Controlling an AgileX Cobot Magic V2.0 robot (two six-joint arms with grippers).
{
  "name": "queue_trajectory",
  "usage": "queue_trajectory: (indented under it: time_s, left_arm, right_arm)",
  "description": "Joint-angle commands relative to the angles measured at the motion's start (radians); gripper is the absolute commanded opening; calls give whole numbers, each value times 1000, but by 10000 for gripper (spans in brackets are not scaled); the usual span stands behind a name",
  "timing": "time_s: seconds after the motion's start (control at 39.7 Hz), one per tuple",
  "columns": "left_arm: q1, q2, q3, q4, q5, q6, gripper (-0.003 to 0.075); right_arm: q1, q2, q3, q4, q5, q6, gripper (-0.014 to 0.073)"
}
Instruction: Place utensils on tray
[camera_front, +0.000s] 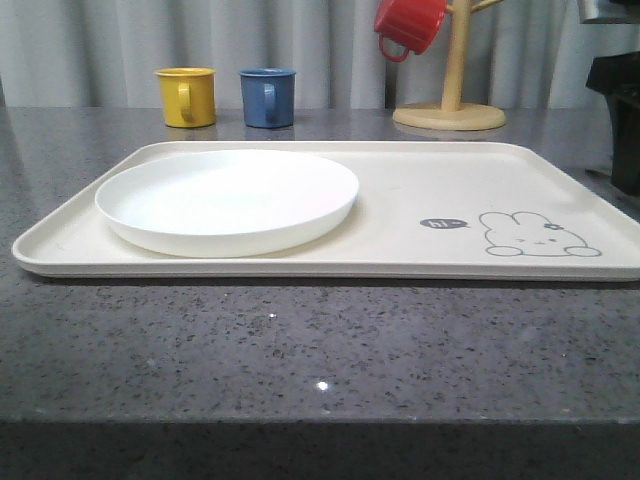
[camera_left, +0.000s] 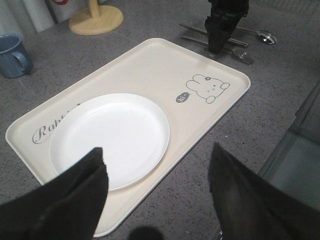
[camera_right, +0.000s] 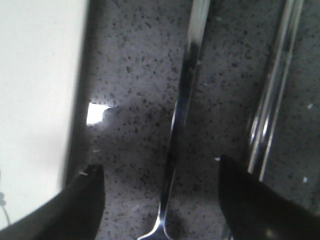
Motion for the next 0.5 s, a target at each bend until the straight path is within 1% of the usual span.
queue_trajectory:
  time_s: [0.0,0.03,0.1,0.28,0.35,0.48]
  left_arm:
    - [-7,3,-26,-7,-77,-9,421]
    - [-7,3,-26,-7,-77,-9,421]
    - [-7,3,-26,-7,-77,-9,421]
    - [-7,3,-26,-7,-77,-9,421]
    - [-7,3,-26,-7,-77,-9,421]
    - [-7,3,-26,-7,-77,-9,421]
  right_arm:
    - [0,-7,-32,-13,-30,-13,505]
    - [0,-1,-32,-13,-30,-13,497]
    - [0,11,-32,-13,-26,-13,428]
    - [0,16,-32,-11,0,-13,171]
    - [0,16,-32,-8,9,-12,85]
    - [0,16,-32,1,27,-8,-23]
